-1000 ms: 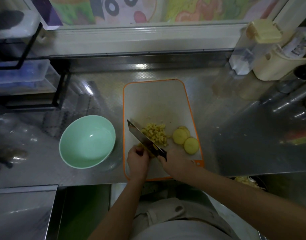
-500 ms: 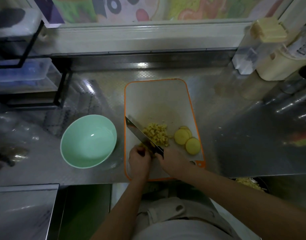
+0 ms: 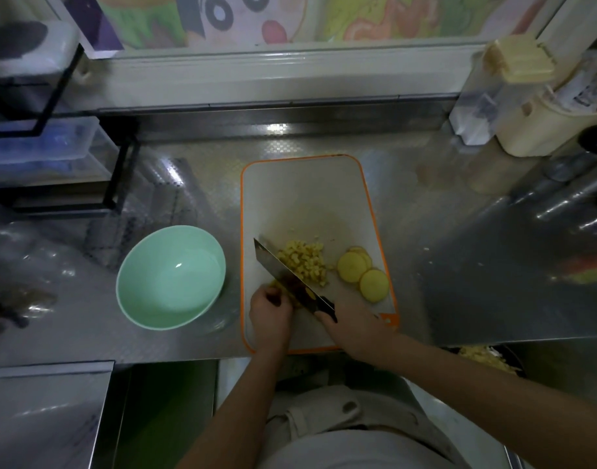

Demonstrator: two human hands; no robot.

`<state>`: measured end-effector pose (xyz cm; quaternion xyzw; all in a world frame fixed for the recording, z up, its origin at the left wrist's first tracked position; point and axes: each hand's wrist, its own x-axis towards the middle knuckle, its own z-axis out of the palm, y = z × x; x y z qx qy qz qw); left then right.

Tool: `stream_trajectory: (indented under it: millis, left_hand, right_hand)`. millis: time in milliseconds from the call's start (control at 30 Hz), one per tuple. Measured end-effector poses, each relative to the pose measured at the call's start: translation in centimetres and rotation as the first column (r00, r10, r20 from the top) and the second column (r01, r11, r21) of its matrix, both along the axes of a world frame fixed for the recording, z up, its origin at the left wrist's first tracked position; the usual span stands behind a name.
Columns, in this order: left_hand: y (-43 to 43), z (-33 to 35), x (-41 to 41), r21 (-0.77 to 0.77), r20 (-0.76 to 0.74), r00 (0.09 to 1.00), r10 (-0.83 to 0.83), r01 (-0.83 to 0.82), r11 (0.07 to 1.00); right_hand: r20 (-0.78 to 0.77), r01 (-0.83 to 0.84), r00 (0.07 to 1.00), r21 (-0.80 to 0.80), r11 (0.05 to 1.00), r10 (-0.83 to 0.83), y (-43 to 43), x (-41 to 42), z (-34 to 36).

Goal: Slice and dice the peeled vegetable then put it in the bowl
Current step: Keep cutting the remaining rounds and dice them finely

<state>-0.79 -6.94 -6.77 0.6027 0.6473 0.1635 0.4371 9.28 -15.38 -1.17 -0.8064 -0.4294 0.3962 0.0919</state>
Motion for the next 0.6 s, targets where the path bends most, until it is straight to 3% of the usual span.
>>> stream_trajectory:
  millis: [200,600]
  left_hand:
    - [0.1,-0.3,-0.2,-0.023,0.046,0.999,0.005,-0.004,1.000]
    - [0.3,-0.8,-0.3,0.007,-0.025,0.999,-0.041,0.041,0.999]
  right_hand:
    - [0.124,-0.023,0.992,-0.023,0.999,0.025,-0.5,-0.9,-0.3]
    - [0.091,-0.019,0.996,0.057,0.998,0.013,1.1,-1.4,-2.2]
